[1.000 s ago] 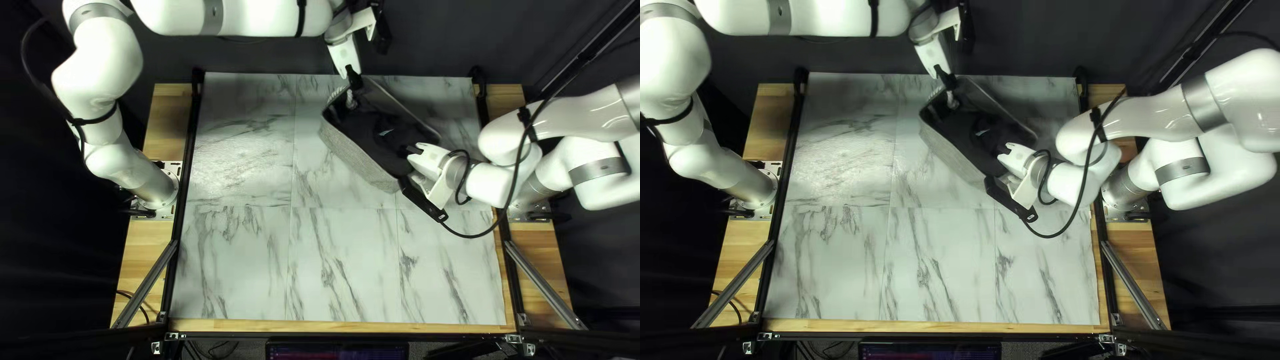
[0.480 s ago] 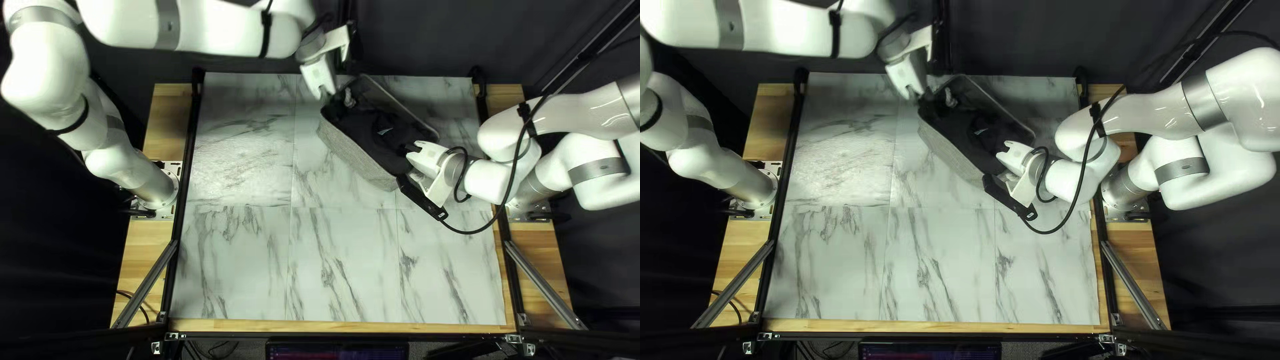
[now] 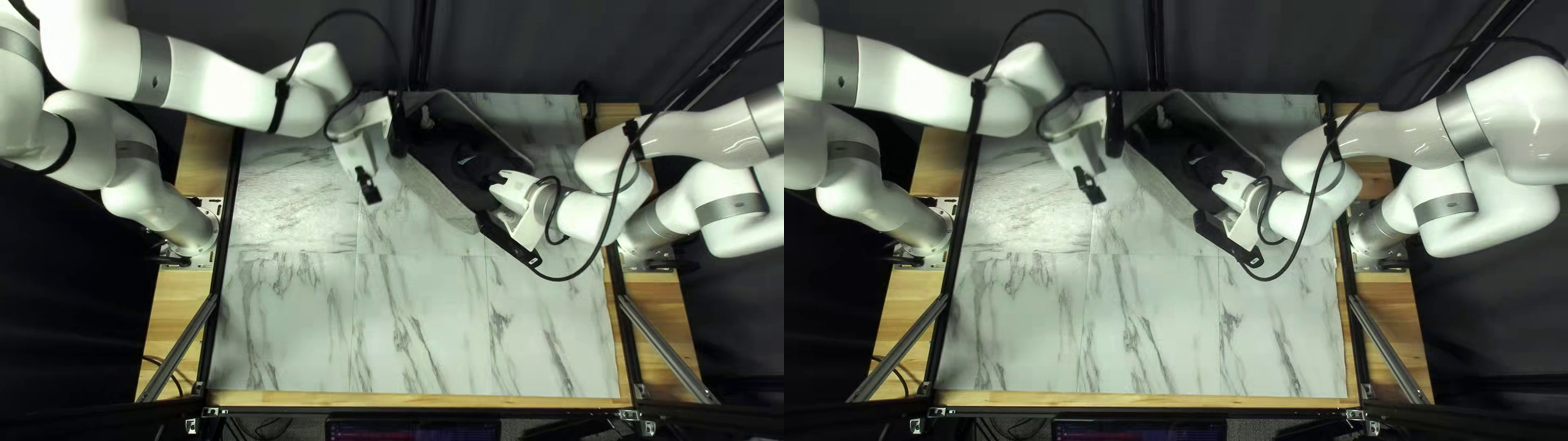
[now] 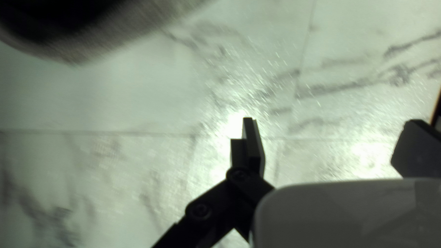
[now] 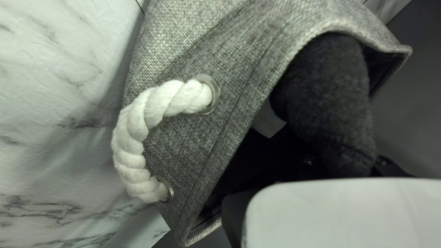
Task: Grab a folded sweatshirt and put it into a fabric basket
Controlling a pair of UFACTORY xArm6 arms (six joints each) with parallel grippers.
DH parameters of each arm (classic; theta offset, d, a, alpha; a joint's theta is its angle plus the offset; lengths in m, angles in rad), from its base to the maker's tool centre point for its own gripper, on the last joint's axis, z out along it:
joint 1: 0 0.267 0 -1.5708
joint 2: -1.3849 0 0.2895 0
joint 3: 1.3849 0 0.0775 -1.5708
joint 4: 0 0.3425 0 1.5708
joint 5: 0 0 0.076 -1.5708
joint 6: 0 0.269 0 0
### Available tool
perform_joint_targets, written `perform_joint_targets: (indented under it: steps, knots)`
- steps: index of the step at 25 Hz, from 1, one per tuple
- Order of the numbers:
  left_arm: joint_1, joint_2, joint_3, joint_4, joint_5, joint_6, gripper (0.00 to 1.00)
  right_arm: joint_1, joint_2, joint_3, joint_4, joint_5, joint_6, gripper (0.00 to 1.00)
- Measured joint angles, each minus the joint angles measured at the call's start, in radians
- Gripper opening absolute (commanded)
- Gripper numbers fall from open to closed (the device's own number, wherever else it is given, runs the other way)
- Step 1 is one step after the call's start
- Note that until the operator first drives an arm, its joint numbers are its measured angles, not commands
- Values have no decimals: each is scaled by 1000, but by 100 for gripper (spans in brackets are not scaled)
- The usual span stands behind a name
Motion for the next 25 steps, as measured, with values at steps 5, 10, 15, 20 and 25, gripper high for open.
perform_joint_targets:
  steps: [5,10,15,20,25]
  knots:
    - [0,0,0,0,0,0,100,-17,33,-32,41,-32,-37,100]
    - [0,0,0,0,0,0,100,37,-31,-37,160,23,-127,100]
    - [0,0,0,0,0,0,100,156,-208,-33,355,183,-270,100]
    - [0,0,0,0,0,0,100,180,-284,-61,375,267,-357,100]
    - [0,0,0,0,0,0,100,151,-256,-106,336,281,-365,100]
